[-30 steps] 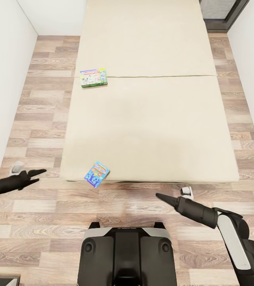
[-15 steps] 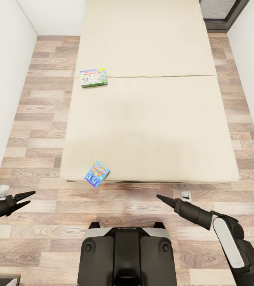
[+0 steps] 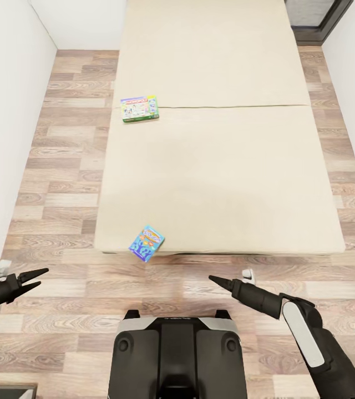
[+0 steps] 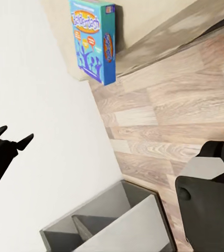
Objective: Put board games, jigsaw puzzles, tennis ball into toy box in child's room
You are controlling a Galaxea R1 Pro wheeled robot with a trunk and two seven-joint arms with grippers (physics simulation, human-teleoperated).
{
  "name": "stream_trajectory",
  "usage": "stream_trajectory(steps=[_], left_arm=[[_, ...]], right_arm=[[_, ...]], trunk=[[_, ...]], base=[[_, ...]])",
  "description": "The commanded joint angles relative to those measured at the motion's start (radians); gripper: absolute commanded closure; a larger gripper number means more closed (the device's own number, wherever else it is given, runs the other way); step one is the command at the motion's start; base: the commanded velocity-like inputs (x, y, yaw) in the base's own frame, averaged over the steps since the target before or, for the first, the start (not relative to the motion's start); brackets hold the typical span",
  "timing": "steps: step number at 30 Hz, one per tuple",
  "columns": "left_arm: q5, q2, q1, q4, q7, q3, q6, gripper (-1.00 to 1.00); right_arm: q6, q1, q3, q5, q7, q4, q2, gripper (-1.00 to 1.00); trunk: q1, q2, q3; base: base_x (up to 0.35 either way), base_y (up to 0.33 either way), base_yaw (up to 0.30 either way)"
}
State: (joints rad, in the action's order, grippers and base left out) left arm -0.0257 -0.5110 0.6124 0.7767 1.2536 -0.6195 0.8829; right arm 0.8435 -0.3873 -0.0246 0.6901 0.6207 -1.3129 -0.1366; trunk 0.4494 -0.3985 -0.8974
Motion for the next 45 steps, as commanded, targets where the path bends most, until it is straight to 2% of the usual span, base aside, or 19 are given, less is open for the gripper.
stream_trajectory(steps=[1, 5, 10, 18, 39, 45], left_arm=[[-0.002, 0.000, 0.001, 0.000, 0.002, -0.001, 0.010, -1.00], [-0.002, -0.001, 0.001, 0.000, 0.003, -0.001, 0.010, -1.00], [-0.001, -0.002, 0.000, 0.001, 0.002, -0.002, 0.011, -1.00], [-0.001, 0.001, 0.000, 0.000, 0.000, 0.000, 0.009, -1.00], [0.001, 0.011, 0.000, 0.005, -0.008, 0.004, 0.015, -1.00], [0.003, 0.013, 0.000, 0.006, -0.010, 0.006, 0.021, -1.00]], right_arm=[[0.006, -0.002, 0.001, 0.000, -0.001, 0.000, 0.004, -1.00], [0.008, -0.006, 0.010, -0.001, -0.017, 0.001, 0.031, -1.00], [0.009, -0.008, 0.014, -0.001, -0.027, 0.001, 0.042, -1.00], [0.011, -0.008, 0.017, -0.001, -0.030, 0.001, 0.044, -1.00], [0.017, -0.008, 0.017, 0.002, -0.029, -0.001, 0.045, -1.00], [0.013, -0.008, 0.017, 0.002, -0.029, -0.002, 0.045, -1.00]], trunk=[[0.001, -0.001, -0.001], [0.001, -0.001, -0.001], [0.001, -0.001, -0.001], [0.001, -0.001, -0.001], [0.001, -0.001, -0.001], [0.024, -0.043, -0.020]], base=[[0.000, 0.048, 0.000], [-0.009, 0.038, 0.000], [-0.072, 0.174, 0.000], [-0.030, 0.180, 0.000], [-0.001, 0.007, 0.000], [0.000, 0.000, 0.000]])
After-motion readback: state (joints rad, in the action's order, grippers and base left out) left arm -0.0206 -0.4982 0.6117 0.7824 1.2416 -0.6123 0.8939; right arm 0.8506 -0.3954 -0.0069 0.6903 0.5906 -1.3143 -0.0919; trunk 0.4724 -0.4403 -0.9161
